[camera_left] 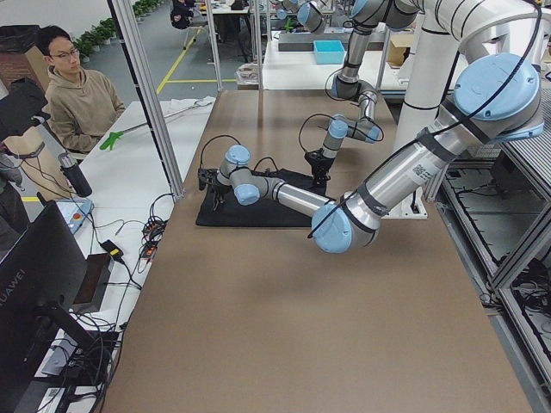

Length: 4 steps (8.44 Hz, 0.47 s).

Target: Fold clothes

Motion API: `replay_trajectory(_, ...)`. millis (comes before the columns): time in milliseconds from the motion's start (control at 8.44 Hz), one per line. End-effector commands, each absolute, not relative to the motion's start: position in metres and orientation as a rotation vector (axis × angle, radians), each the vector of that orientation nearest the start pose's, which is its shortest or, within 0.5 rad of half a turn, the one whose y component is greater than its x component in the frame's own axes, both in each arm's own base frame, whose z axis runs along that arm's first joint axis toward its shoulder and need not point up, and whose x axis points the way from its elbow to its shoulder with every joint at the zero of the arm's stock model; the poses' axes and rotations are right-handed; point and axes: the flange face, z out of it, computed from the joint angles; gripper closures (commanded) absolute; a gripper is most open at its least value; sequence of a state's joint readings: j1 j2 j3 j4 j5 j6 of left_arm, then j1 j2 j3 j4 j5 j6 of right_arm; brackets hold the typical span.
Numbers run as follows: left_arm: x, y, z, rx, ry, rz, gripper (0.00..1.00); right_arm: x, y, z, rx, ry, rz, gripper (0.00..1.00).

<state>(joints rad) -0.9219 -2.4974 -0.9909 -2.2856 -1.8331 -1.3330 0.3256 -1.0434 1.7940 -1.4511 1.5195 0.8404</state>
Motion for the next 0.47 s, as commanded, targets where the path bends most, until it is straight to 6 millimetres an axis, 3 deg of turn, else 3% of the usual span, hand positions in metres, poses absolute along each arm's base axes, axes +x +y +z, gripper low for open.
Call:
replay_trajectory(0,0.423,-0.735,0.244,0.383,1.023,-0.478,0.0,-0.496,-0.3,0.299,0.428,-0.753,-0.366,1.0)
replay_trajectory(119,0.423,-0.735,0.244,0.381,1.026,-0.483,0.0,-0.496,-0.277,0.292,0.379,-0.795,-0.289,1.0)
replay_trajectory(237,0.421,-0.733,0.241,0.383,1.032,-0.484,0.0,-0.503,-0.268,0.294,0.337,-0.806,-0.237,1.0)
replay_trajectory(356,0.421,-0.733,0.241,0.382,1.033,-0.49,0.0,-0.497,-0.269,0.294,0.331,-0.813,-0.226,1.0)
